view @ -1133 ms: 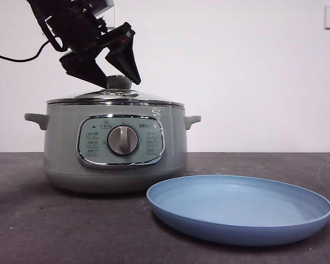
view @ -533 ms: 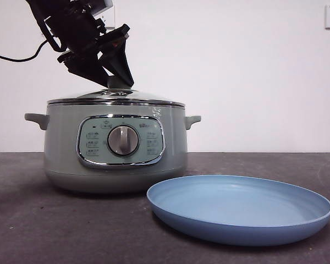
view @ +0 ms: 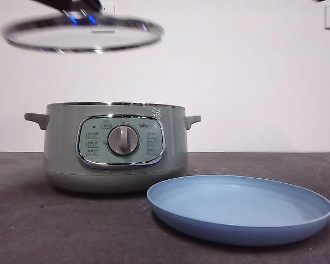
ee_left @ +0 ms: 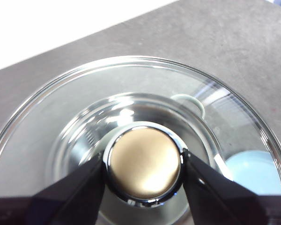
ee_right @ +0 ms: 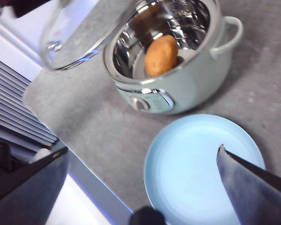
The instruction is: Take the potato out from the steamer,put the potato on the plate,close the lid
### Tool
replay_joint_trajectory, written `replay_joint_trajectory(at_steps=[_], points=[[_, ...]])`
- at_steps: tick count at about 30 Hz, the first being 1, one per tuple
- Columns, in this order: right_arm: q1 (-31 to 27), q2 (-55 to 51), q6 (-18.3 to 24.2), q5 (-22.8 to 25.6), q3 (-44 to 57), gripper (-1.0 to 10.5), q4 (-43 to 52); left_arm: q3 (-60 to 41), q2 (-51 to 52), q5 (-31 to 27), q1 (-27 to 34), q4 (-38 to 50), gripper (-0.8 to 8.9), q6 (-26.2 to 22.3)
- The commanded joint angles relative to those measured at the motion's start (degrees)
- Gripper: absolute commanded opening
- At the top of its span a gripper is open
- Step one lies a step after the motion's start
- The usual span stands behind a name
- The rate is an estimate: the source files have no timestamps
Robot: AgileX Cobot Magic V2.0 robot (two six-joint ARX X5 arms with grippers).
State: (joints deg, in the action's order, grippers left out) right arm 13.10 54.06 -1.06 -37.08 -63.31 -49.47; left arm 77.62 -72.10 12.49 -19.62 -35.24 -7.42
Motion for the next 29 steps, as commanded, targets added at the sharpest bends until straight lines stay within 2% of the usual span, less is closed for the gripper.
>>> replay_joint_trajectory(at_steps=[1,4,8,13,23,29], points=[[3.2,4.1,-3.5,1.5,-1.1,6.6,3.1,0.5,7.1,-1.1,0.9,-2.4,-0.09,0.3],[8.5,10.3,-3.7,6.2,-3.8,6.6,5.6,0.5,13.6,-2.5,1.9,-8.1,-0.09,0.3],[13.4,18.3,-3.6,10.0,-9.0,6.6,7.5,0.5,19.8,-5.7,2.6,-14.7,-0.09,0.3],[19.5,30.5,-3.6,16.6,-19.2,6.6,7.5,0.5,26.0,-8.2,2.8,-22.5,-0.09,1.4],[26.8,53.0,-3.6,27.2,-40.4,6.6,7.0,0.5,33.7,-9.6,2.8,-29.5,-0.09,3.6],[28.2,62.4,-3.6,33.1,-46.3,6.6,7.8,0.5,34.2,-9.5,2.8,-31.6,-0.09,4.0]])
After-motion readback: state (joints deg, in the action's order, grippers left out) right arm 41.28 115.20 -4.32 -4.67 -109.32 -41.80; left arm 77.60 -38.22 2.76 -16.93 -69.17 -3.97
